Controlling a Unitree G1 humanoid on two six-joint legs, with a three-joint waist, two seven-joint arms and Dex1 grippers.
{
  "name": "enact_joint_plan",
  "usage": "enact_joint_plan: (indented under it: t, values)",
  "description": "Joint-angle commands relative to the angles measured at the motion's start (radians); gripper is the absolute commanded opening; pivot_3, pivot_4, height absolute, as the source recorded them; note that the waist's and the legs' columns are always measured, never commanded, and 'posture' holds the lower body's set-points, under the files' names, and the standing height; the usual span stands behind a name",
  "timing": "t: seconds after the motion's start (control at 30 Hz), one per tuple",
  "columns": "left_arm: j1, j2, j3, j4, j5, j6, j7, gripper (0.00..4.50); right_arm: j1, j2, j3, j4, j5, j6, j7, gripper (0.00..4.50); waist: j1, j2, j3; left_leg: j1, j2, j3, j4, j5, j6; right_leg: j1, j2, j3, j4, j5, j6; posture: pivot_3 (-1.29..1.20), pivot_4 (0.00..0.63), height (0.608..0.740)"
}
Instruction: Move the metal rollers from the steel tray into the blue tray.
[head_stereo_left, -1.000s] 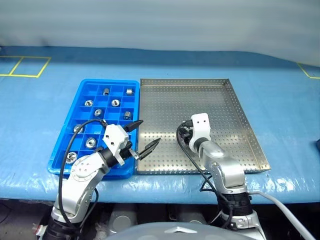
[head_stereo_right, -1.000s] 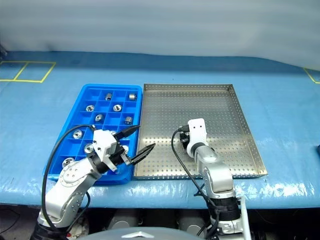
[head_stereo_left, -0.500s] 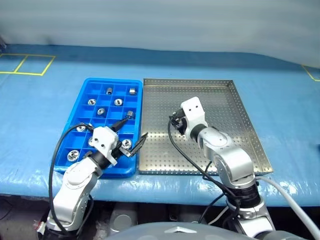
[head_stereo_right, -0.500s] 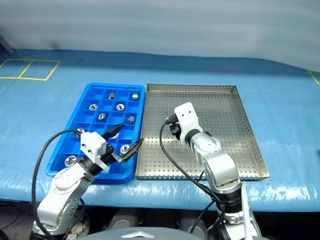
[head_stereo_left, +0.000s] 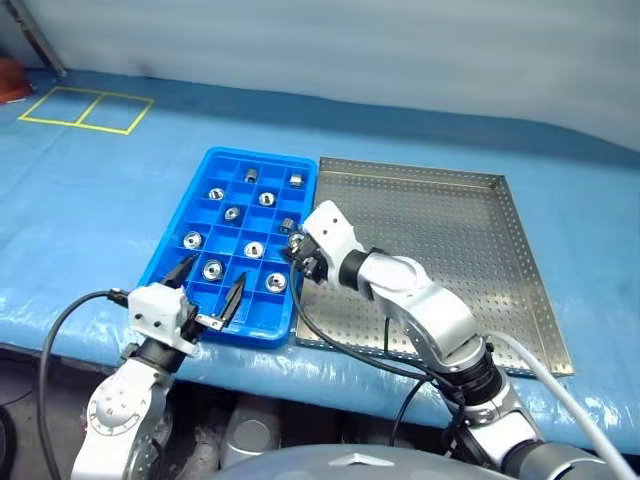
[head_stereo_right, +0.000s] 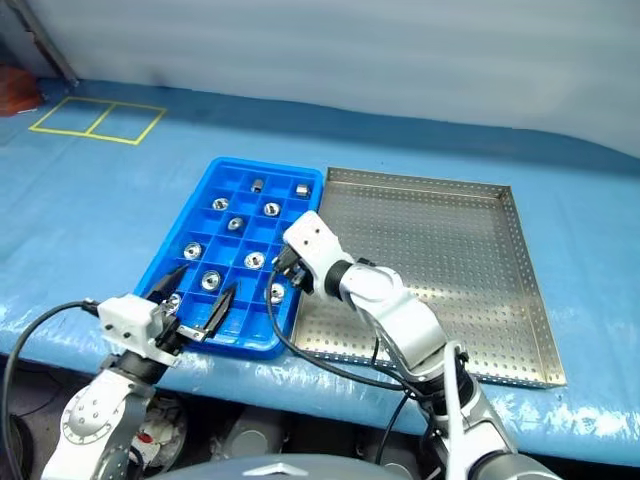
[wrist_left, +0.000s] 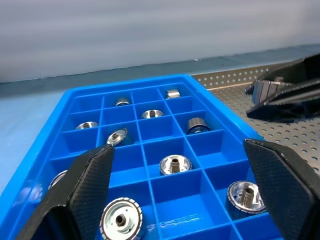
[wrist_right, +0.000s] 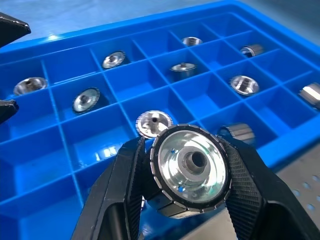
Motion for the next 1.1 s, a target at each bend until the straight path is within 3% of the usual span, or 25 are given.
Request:
enact_joint_plan:
  t: [0.03, 0.27, 0.67, 0.93, 1.1]
  values:
    - [0.034, 0.01, 0.05, -0.055, -0.052, -0.044, -0.03, 4.5, 0.017, 0.021, 0.024, -0.014, 0.017, -0.03, 0.013, 1.86, 0.019, 0.0, 0.0, 0.0, 0.0, 0.0, 0.0, 0.0, 0.0, 0.0, 0.0, -0.001, 0.0, 0.0, 0.0, 0.56, 0.15, 0.74]
    - [0.065, 0.03, 0.08, -0.077, -0.136, -0.026, -0.071, 4.5, 0.057, 0.047, 0.058, 0.01, 0.024, -0.034, 0.02, 1.86, 0.092, 0.0, 0.0, -0.001, 0.0, 0.0, 0.0, 0.0, -0.001, -0.001, -0.001, -0.003, 0.0, -0.001, -0.001, 0.57, 0.15, 0.74]
    - [0.069, 0.033, 0.067, -0.083, -0.138, -0.021, -0.068, 4.5, 0.094, 0.081, 0.085, 0.03, 0.043, -0.022, 0.027, 1.86, 0.19, 0.0, 0.0, -0.002, 0.001, -0.001, 0.0, -0.002, -0.003, -0.002, -0.002, -0.007, -0.001, -0.003, -0.003, 0.58, 0.15, 0.74]
    - [0.032, 0.051, 0.054, -0.067, -0.149, -0.005, -0.086, 4.5, 0.108, 0.068, 0.06, -0.002, 0.045, -0.018, 0.015, 4.48, 0.219, -0.001, -0.001, -0.005, 0.001, -0.001, 0.0, -0.002, -0.004, -0.01, -0.001, -0.008, 0.0, -0.003, -0.003, 0.53, 0.15, 0.74]
    - [-0.019, 0.064, 0.043, -0.048, -0.148, 0.011, -0.1, 4.5, 0.112, 0.036, 0.011, -0.055, 0.056, -0.037, 0.017, 4.48, 0.22, -0.001, -0.001, -0.007, 0.001, -0.001, 0.001, -0.002, -0.004, -0.01, -0.001, -0.008, 0.0, -0.003, -0.003, 0.49, 0.15, 0.74]
